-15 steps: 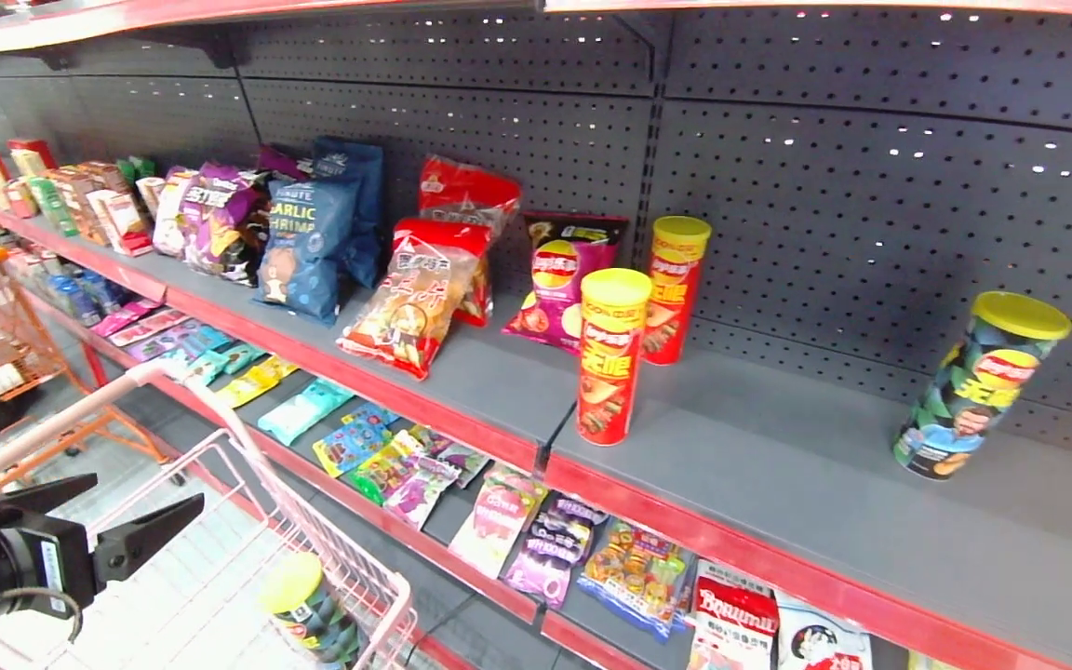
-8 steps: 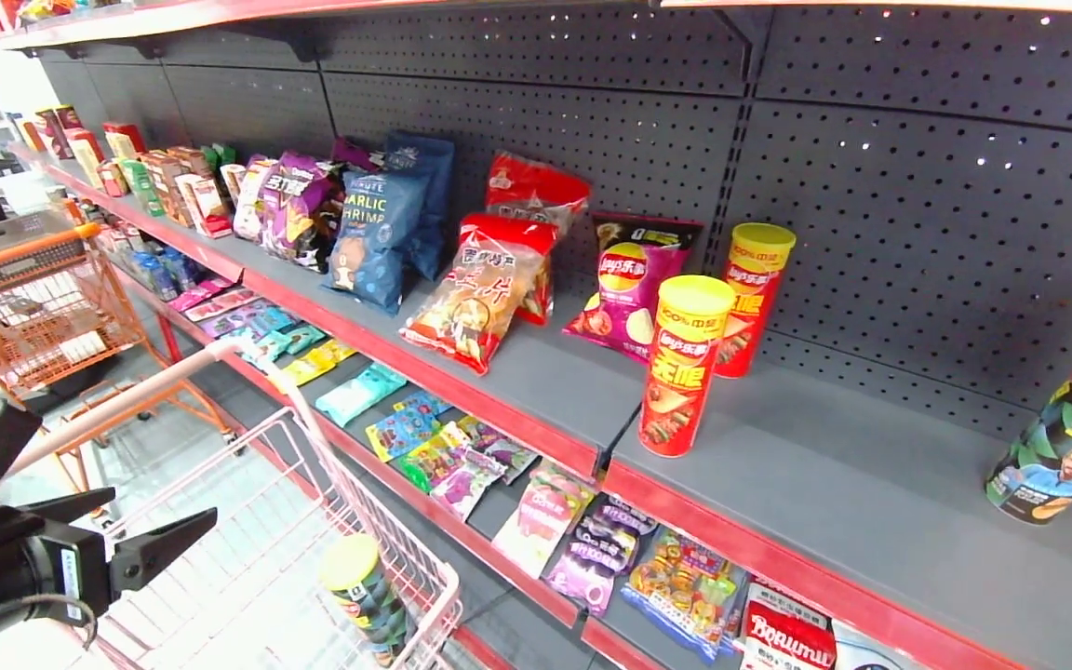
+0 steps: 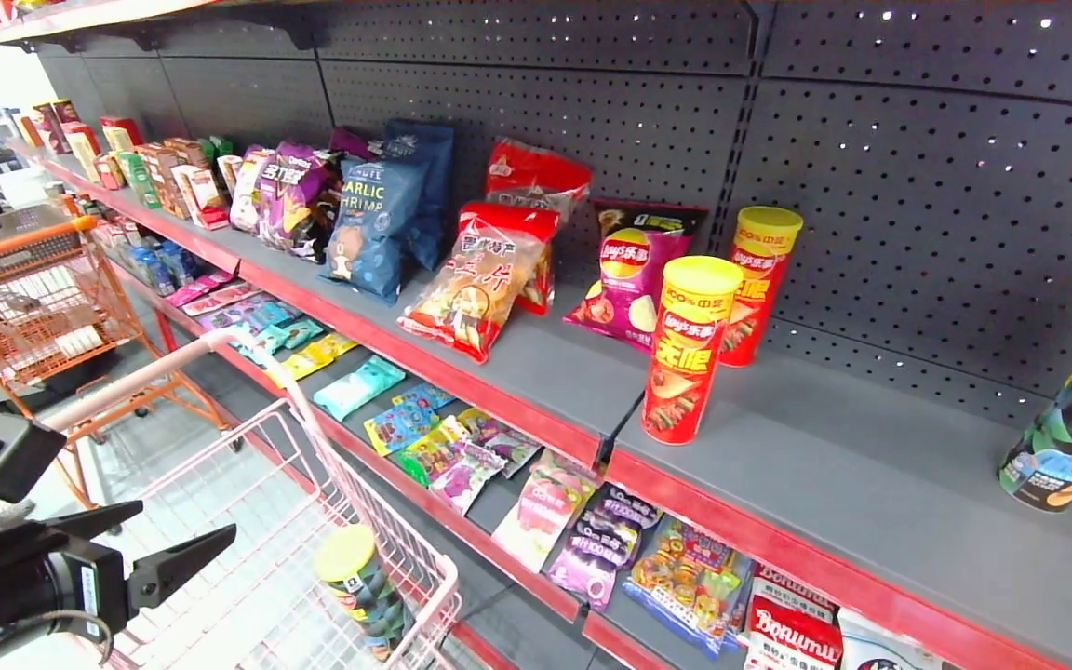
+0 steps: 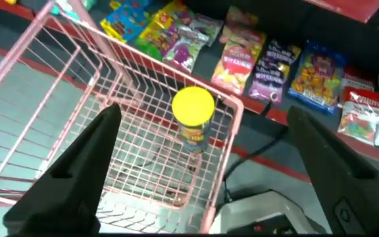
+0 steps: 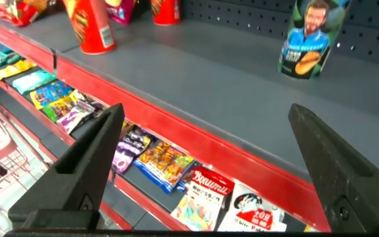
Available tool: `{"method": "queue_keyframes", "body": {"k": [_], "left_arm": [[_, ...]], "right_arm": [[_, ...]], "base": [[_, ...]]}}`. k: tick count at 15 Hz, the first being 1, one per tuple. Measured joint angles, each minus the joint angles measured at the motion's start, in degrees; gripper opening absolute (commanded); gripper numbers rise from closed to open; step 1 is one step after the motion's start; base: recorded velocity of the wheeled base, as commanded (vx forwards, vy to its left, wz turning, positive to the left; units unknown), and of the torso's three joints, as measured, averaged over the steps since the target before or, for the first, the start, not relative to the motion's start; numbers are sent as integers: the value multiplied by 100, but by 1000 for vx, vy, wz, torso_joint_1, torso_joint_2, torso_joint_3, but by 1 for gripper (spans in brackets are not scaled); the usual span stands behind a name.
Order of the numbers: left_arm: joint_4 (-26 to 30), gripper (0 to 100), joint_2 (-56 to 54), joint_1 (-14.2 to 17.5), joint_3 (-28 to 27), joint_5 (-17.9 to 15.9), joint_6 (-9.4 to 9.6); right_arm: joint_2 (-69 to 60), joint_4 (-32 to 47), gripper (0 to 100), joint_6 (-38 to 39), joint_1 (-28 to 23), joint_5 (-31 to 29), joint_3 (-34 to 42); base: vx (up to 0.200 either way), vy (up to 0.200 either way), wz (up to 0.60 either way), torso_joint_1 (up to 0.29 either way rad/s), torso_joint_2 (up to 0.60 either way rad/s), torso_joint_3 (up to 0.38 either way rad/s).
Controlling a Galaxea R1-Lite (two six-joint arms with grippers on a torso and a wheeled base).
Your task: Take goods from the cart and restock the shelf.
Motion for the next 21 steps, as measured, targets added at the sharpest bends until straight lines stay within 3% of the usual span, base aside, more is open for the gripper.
{"method": "queue_keyframes", "body": {"k": [6, 9, 12, 18, 19, 21], "left_arm": [[-20, 100, 80, 20, 38, -44, -44], [-17, 100, 110, 46, 28, -57, -227], [-122, 100, 232, 193, -41, -50, -251], [-1298, 100, 844, 245, -9, -137, -265], [-1637, 100, 1012, 240, 9, -233, -260], [-1808, 100, 1243, 229, 57, -517, -235]], "right_arm": [[0, -2, 100, 0, -5, 0, 0], [0, 0, 100, 0, -2, -2, 0], [0, 2, 100, 17, 0, 0, 0], [0, 0, 100, 11, -5, 0, 0], [0, -2, 100, 9, 0, 0, 0], [0, 2, 100, 11, -2, -2, 0]], "base": [[0, 0, 0, -146, 337, 189], [0, 0, 0, -21, 50, 29], [0, 0, 0, -129, 308, 175], [0, 0, 0, -74, 181, 106], [0, 0, 0, -144, 354, 203], [0, 0, 0, -56, 171, 90]]}}
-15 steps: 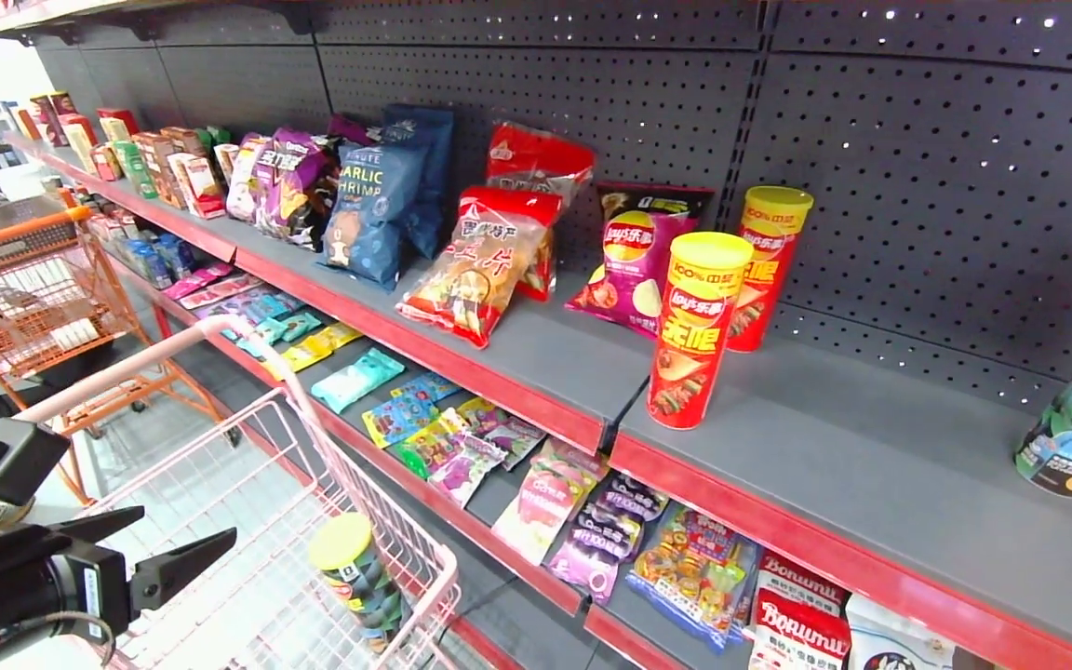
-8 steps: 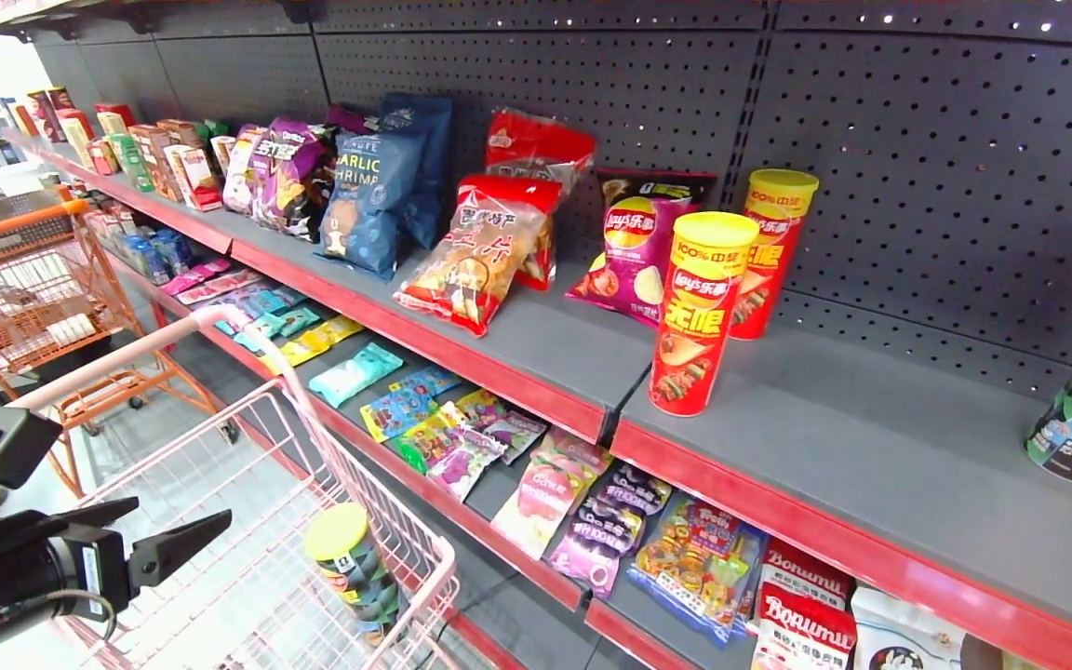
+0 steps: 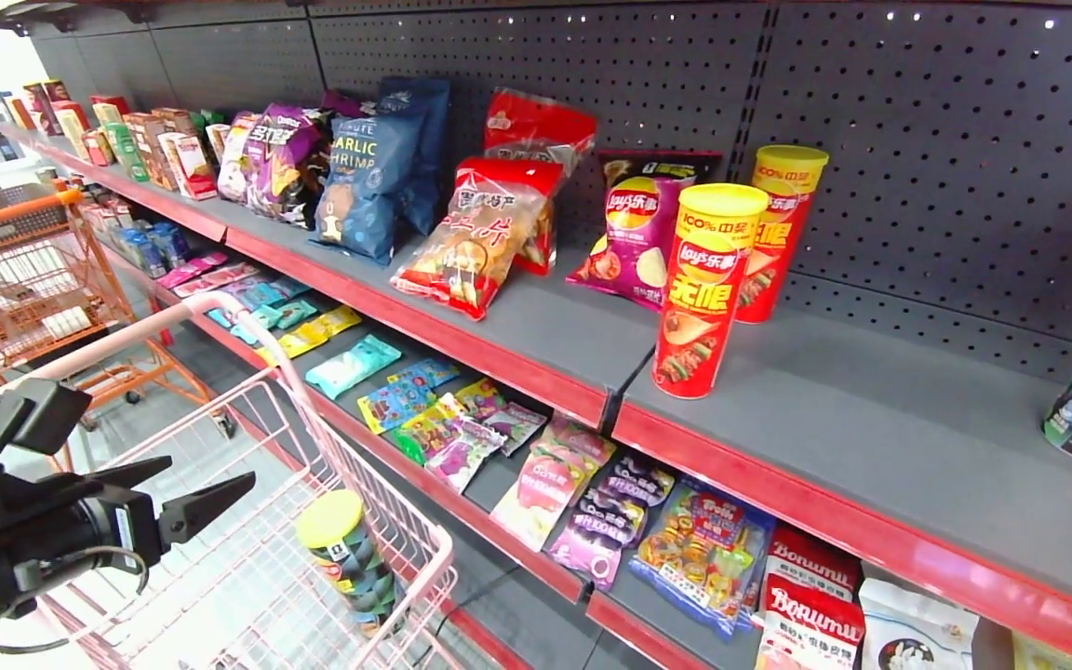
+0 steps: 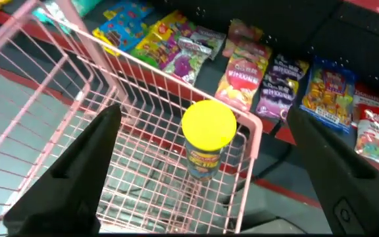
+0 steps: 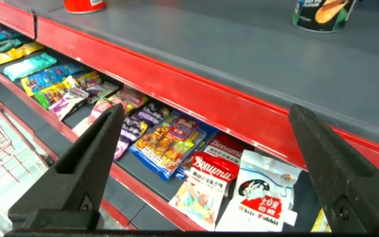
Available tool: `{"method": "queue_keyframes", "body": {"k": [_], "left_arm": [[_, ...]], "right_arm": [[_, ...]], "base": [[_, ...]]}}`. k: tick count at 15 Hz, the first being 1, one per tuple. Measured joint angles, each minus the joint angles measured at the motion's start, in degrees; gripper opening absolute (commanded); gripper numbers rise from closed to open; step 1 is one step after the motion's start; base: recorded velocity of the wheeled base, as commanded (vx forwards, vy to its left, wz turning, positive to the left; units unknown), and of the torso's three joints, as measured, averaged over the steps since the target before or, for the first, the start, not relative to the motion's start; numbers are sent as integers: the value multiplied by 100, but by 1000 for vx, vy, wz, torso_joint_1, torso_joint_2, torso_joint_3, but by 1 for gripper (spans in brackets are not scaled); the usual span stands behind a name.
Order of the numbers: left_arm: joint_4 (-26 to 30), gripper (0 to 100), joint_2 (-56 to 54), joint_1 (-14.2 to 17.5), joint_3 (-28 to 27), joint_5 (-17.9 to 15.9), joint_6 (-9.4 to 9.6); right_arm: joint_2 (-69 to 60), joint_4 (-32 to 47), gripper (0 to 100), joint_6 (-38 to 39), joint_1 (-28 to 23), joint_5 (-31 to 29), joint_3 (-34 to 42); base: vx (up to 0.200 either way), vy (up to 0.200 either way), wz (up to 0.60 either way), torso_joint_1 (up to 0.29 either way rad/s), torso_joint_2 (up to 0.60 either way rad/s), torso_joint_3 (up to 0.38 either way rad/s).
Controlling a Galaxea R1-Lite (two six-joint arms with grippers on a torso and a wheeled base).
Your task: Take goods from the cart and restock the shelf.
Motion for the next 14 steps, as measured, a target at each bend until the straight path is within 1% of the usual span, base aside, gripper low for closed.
{"method": "queue_keyframes", "body": {"k": [1, 4, 7, 11, 14], "left_arm": [[11, 100, 77, -22, 37, -59, 9], [1, 100, 184, -87, 63, -96, -2], [1, 100, 236, -95, 133, -121, -7], [-10, 100, 322, -98, 139, -171, -7], [-38, 100, 383, -102, 135, -184, 0]], "right_arm": [[0, -2, 100, 0, -2, 0, 0], [0, -2, 100, -9, -2, 4, 0], [0, -5, 100, -9, -2, 2, 0], [0, -2, 100, -6, -2, 4, -1], [0, -5, 100, -5, -2, 9, 0]], "base": [[0, 0, 0, -12, 51, 27], [0, 0, 0, 0, 0, 0], [0, 0, 0, 0, 0, 0], [0, 0, 0, -62, 163, 94], [0, 0, 0, 0, 0, 0]]}}
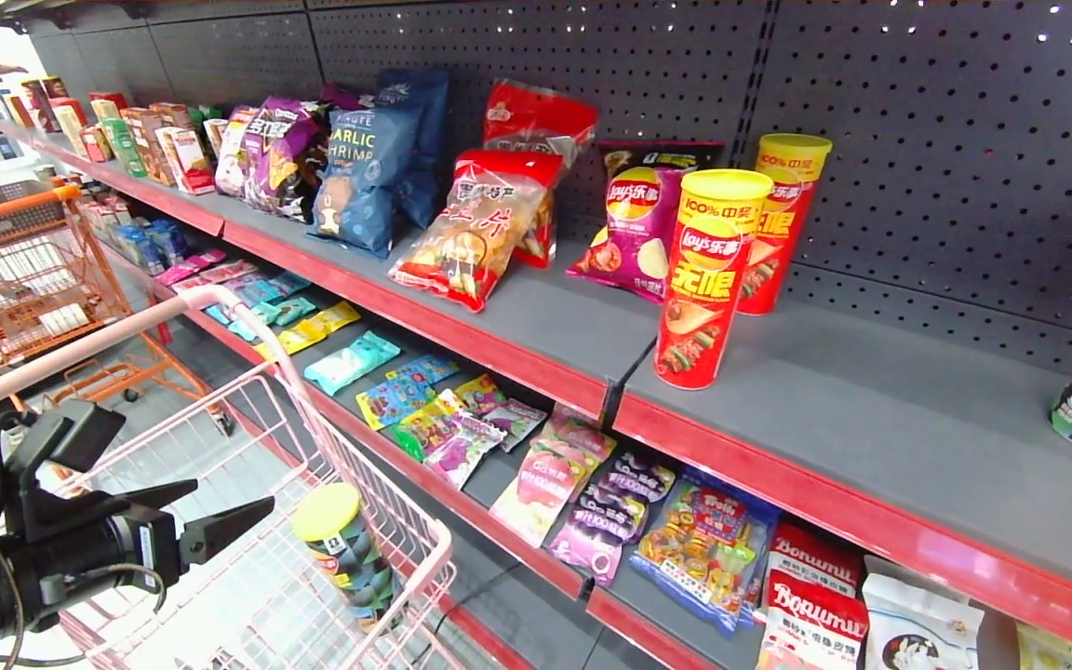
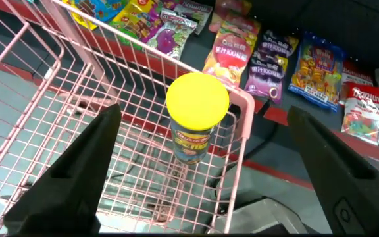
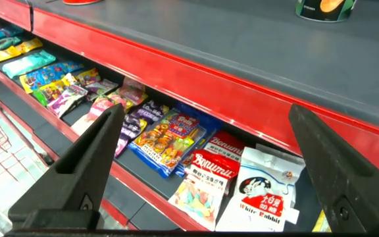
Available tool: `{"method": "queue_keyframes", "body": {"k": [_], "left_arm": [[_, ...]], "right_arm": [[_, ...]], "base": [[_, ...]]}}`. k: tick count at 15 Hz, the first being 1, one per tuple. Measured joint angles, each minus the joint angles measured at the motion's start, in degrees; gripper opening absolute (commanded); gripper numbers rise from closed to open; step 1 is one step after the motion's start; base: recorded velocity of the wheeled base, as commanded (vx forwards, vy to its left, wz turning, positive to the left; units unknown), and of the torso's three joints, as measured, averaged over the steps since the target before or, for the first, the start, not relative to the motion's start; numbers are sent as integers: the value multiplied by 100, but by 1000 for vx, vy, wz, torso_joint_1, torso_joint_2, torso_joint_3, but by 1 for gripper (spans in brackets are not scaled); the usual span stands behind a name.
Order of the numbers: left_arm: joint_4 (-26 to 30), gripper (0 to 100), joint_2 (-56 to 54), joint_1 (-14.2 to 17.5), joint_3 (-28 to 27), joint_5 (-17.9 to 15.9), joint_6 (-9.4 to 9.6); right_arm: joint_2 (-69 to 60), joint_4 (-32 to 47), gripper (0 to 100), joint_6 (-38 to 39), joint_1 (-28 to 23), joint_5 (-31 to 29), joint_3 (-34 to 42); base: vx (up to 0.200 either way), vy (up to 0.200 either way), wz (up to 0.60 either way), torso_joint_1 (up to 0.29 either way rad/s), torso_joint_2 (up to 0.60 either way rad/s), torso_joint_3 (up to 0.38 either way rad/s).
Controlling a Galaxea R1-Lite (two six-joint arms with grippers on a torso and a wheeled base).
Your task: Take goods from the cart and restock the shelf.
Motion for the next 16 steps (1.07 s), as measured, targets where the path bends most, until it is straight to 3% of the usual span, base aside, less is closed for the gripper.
{"method": "queue_keyframes", "body": {"k": [12, 14, 16], "left_arm": [[-271, 100, 282, -2, 11, -30, 2], [-479, 100, 372, -2, 13, -30, 2], [-1221, 100, 681, -4, 124, -57, 11]], "right_arm": [[0, 0, 100, 2, 5, 0, 0], [0, 0, 100, 2, -2, 0, 0], [0, 0, 100, -1, 0, 2, 0]], "base": [[0, 0, 0, -56, 148, 89], [0, 0, 0, 0, 0, 0], [0, 0, 0, 0, 0, 0]]}}
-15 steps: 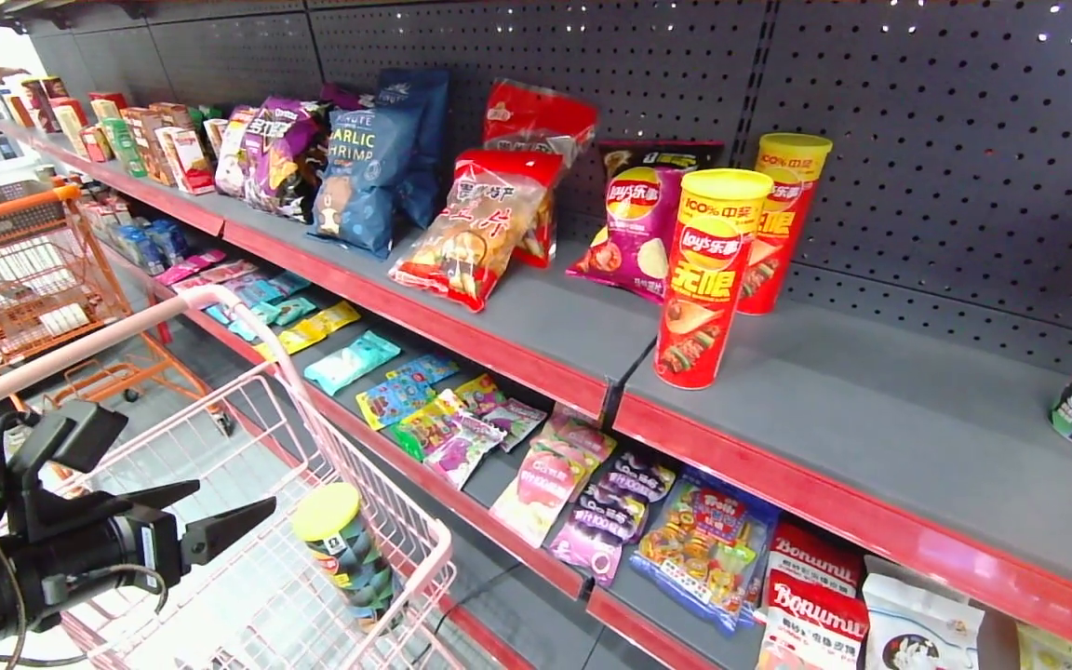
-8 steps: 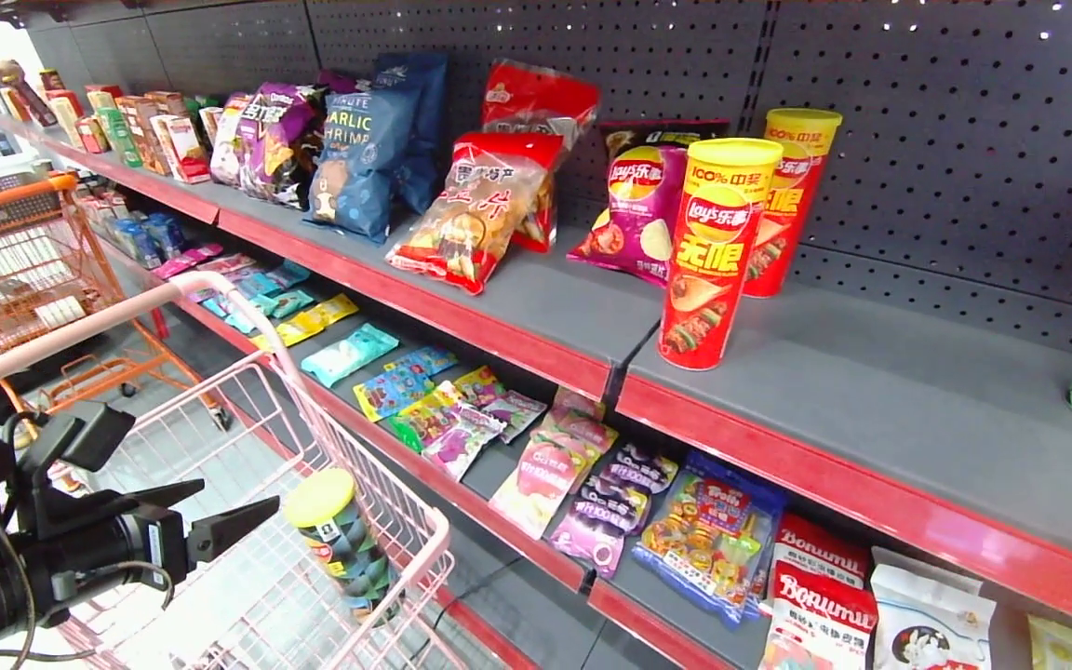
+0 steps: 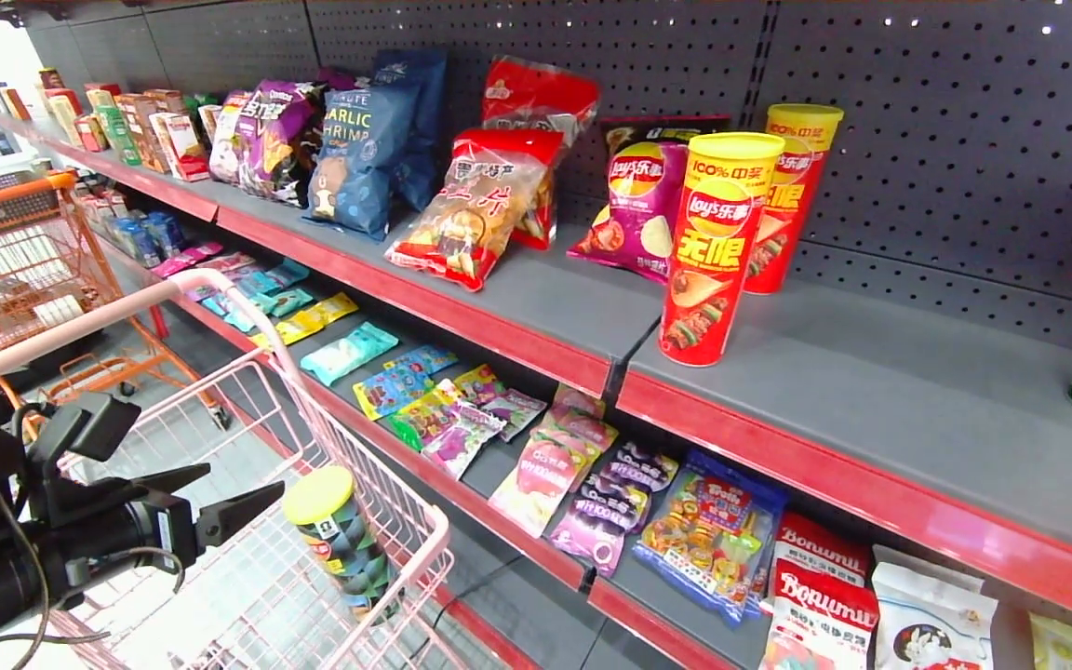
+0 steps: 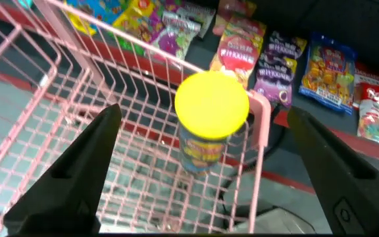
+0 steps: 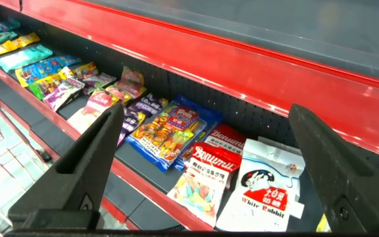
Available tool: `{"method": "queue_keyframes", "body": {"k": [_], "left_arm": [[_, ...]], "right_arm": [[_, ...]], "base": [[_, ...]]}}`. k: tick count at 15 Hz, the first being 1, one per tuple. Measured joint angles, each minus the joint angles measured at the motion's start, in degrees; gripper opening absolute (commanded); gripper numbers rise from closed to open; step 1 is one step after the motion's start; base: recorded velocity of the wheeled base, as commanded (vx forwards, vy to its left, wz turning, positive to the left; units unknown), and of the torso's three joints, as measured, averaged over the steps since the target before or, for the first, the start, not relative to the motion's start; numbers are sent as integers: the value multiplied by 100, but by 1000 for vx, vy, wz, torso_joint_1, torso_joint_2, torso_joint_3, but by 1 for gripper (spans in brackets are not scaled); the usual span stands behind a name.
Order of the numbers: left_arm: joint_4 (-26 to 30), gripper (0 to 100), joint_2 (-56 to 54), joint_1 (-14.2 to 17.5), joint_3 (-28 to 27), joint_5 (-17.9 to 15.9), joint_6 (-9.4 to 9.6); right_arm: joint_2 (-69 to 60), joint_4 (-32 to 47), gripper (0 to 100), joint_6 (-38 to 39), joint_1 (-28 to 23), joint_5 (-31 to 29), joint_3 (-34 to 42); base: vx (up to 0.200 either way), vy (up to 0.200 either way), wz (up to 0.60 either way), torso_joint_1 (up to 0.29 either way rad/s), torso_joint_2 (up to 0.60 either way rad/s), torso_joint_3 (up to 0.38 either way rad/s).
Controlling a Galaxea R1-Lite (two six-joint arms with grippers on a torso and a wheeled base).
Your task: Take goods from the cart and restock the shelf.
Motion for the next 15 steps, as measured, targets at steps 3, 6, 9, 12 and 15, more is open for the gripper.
{"method": "queue_keyframes", "body": {"k": [3, 6, 9, 12, 15], "left_arm": [[-1699, 100, 758, -123, 571, -68, 6], [-2803, 100, 1502, -269, 1012, -183, -11], [-2816, 100, 1810, -302, 1009, -391, -24], [-2814, 100, 1965, -339, 1034, -655, 63], [-2814, 100, 2127, -339, 1058, -674, 347]], "right_arm": [[0, 0, 100, 1, 0, -2, 0], [0, 2, 100, 4, 5, -5, 0], [0, 0, 100, 4, 0, -2, 0], [0, 2, 100, 4, 5, -7, 0], [0, 0, 100, 6, 0, -5, 0]], "base": [[0, 0, 0, 0, 0, 0], [0, 0, 0, 0, 0, 0], [0, 0, 0, 0, 0, 0], [0, 0, 0, 0, 0, 0], [0, 0, 0, 0, 0, 0]]}}
